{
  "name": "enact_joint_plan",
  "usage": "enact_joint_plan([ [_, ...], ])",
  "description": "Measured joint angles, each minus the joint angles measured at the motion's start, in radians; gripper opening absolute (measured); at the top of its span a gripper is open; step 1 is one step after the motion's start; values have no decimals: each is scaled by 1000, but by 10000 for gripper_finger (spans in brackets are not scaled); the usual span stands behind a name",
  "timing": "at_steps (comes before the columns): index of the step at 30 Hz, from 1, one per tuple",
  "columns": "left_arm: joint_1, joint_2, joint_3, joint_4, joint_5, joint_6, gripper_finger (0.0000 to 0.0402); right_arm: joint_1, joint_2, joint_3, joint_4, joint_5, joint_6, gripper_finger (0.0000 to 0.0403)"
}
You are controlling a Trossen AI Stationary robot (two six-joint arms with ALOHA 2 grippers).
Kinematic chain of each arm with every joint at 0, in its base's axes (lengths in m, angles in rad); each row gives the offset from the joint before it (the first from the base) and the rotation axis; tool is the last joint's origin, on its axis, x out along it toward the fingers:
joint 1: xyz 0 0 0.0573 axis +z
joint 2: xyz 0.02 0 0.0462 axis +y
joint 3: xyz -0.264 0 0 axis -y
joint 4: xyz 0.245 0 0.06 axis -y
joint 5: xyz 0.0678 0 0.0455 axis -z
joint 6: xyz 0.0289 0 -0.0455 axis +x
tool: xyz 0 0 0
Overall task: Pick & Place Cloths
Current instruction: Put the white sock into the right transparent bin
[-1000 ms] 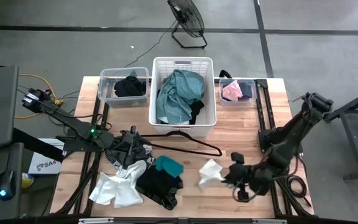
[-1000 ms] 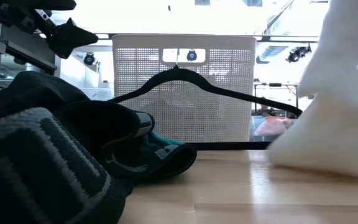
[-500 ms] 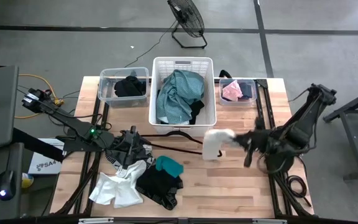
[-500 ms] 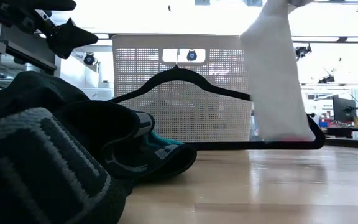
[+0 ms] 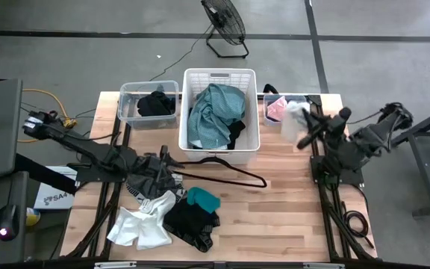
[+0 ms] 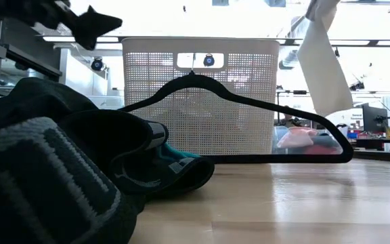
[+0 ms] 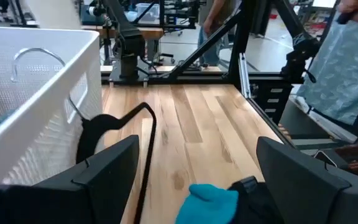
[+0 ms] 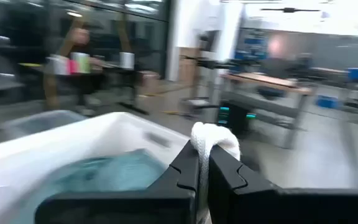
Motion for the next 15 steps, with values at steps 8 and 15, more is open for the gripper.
enact_joint_plan([
  [8, 186, 0, 0, 2, 196, 2, 319, -325, -32, 0, 0, -189, -121, 4],
  [15, 200, 4, -36, 27, 184, -18, 319, -593, 14, 0, 22, -418, -126, 4],
])
